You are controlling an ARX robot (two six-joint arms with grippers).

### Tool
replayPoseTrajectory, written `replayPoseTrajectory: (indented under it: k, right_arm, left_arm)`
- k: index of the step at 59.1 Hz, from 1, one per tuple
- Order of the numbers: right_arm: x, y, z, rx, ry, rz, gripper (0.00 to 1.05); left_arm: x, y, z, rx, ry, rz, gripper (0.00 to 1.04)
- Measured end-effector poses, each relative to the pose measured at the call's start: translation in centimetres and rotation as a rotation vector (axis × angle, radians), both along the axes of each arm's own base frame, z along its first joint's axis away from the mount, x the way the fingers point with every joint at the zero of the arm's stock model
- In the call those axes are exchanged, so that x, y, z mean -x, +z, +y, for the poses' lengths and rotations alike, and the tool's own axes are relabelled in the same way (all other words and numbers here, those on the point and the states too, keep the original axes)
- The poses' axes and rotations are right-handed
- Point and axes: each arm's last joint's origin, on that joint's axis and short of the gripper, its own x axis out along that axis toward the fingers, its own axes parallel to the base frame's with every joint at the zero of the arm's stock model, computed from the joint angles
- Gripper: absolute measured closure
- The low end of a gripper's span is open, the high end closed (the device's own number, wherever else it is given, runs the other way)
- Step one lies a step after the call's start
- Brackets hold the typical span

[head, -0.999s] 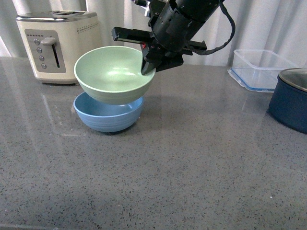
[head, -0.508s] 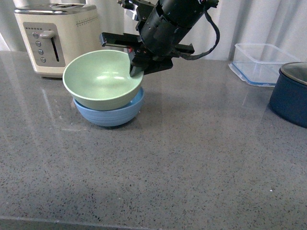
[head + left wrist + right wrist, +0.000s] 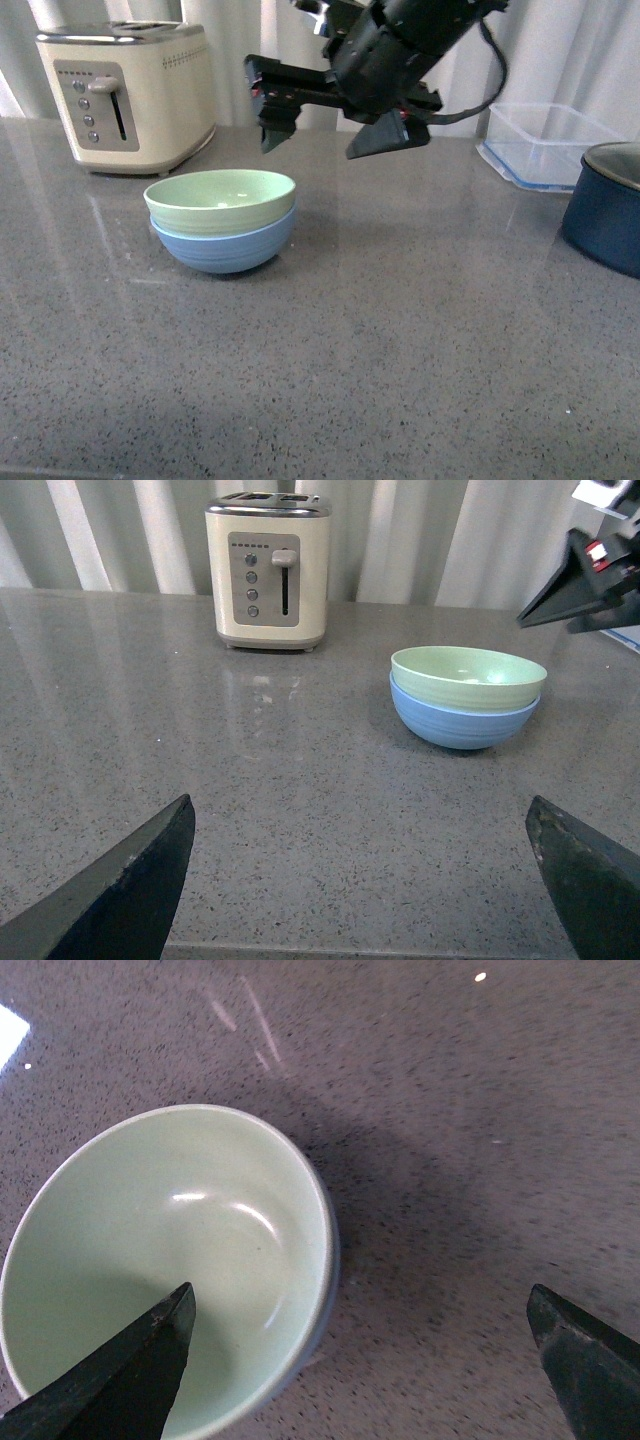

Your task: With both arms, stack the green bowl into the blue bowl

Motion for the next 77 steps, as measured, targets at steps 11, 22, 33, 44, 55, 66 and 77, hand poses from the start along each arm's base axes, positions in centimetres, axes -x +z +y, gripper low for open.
replayPoseTrajectory:
  k: [11,22,33,44,55,66,77]
  right_arm:
    - [3.3,3.0,-6.1,-0.008,-0.121,-0.079,0.1]
    - [10.6,3.6,-14.3,0.031,-0.328,-0.116,0.1]
    - [17.9,1.0,-18.5,0.112,-0.49,-0.099,0.1]
    - [18.3,0.0,-18.9,0.102,-0.52,-0.301,0.19]
    - [21.5,-2.4,-19.3,0.01,-0.561,-0.76,0.51]
    - [24.3,-4.5,-19.4,0.009,-0.565,-0.793,0.86]
    - [26.3,-5.8,-19.4,0.01,-0.562,-0.797,1.04]
  left_arm:
    - [0.0,0.0,0.0,0.0,0.0,0.0,0.07]
    - [0.0,0.0,0.0,0.0,0.0,0.0,0.07]
    - [0.0,0.0,0.0,0.0,0.0,0.0,0.07]
    - [0.0,0.0,0.0,0.0,-0.001,0.0,0.07]
    - [0.0,0.0,0.0,0.0,0.002,0.0,0.07]
    - [0.0,0.0,0.0,0.0,0.0,0.0,0.07]
    - [0.0,0.0,0.0,0.0,0.0,0.0,0.07]
